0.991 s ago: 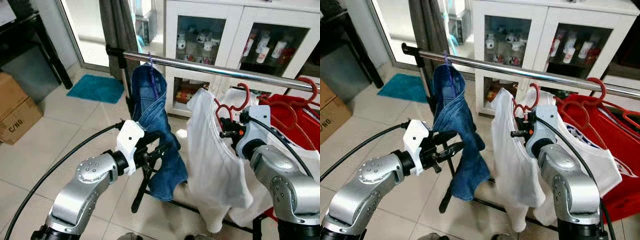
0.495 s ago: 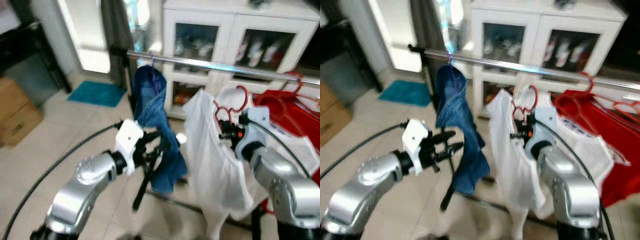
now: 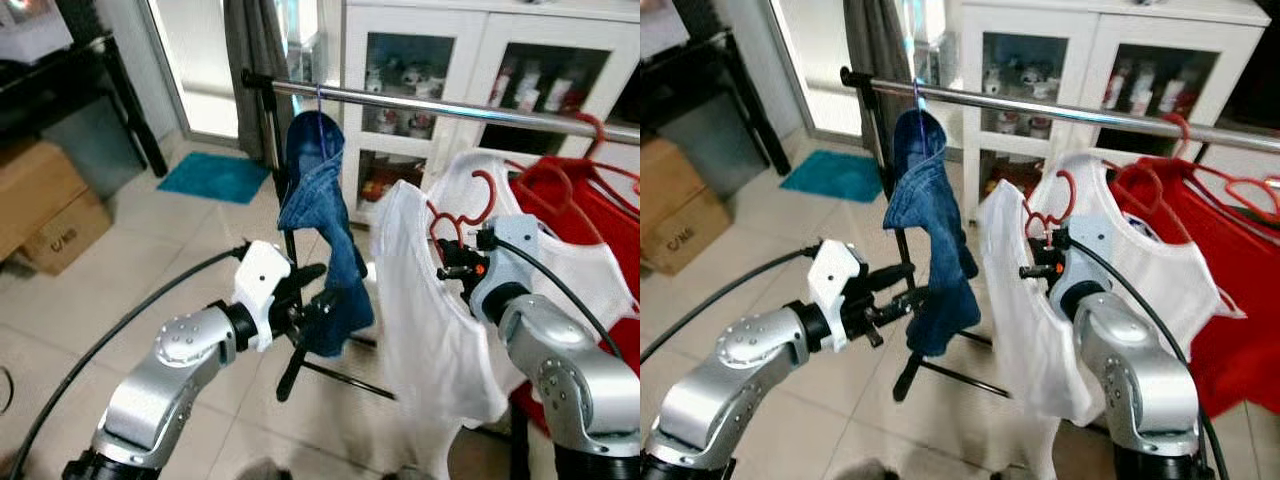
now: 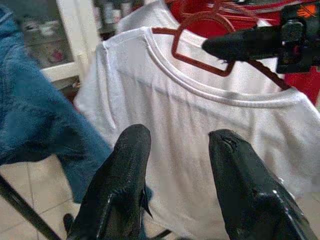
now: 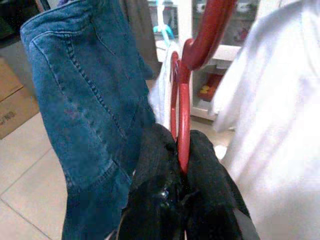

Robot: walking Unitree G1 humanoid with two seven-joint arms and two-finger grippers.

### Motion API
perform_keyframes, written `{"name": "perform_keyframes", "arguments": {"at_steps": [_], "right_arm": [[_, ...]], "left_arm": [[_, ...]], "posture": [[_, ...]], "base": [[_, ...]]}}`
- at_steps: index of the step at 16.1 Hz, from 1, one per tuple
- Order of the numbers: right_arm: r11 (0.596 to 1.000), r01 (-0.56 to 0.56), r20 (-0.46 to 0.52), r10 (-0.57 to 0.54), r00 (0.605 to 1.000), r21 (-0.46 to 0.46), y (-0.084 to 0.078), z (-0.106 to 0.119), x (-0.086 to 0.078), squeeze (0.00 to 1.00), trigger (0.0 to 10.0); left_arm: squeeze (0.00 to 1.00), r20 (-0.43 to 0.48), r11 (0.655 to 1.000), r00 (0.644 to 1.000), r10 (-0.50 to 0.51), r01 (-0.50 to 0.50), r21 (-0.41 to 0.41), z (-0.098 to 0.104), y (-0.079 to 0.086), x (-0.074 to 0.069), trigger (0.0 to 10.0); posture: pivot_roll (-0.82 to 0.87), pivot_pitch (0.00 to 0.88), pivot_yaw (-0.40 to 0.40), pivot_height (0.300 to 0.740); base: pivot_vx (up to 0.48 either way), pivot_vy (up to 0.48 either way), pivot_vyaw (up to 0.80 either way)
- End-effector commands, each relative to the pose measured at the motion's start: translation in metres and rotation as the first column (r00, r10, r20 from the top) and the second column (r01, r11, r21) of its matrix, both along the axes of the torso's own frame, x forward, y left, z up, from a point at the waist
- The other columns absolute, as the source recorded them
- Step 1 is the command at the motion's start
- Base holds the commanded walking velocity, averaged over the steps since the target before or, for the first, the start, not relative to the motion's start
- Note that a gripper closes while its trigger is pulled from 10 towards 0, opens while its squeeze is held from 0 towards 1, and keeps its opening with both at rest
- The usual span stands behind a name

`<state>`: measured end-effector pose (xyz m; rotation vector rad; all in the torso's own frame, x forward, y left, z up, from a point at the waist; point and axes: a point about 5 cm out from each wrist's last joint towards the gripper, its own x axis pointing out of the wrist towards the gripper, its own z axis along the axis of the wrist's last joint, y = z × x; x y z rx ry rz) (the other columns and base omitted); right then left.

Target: Hang hanger

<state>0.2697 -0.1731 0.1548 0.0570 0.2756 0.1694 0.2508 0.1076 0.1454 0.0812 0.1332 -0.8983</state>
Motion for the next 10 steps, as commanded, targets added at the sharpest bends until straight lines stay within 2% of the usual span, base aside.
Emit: {"name": "perform_keyframes", "arguments": {"at_steps": [1,9,10], "right_arm": [[1.0,-0.014,0.031,0.014,0.999,0.006,0.0039,0.006,0.0002,0.0,0.0],[1.0,-0.018,0.028,0.018,0.999,0.01,0.0057,0.0055,0.0002,0.0,0.0],[0.999,-0.03,0.03,0.03,0.999,0.01,0.0068,0.0059,0.0001,0.0,0.0]], "left_arm": [[0.0,0.001,1.0,1.0,0.013,-0.013,0.014,-0.0002,0.0042,0.001,10.0],[0.0,0.0,1.0,1.0,0.01,-0.01,0.016,0.0001,0.0044,0.0015,10.0],[0.0,-0.007,0.999,1.0,0.022,-0.022,0.029,-0.0012,0.0044,0.0034,10.0]], "posture": [[-0.08,0.045,0.047,0.74],[-0.08,0.048,0.05,0.74],[-0.08,0.048,0.05,0.74]], "base": [[-0.281,0.0,0.0],[-0.28,0.0,0.0],[0.0,0.0,0.0]]}}
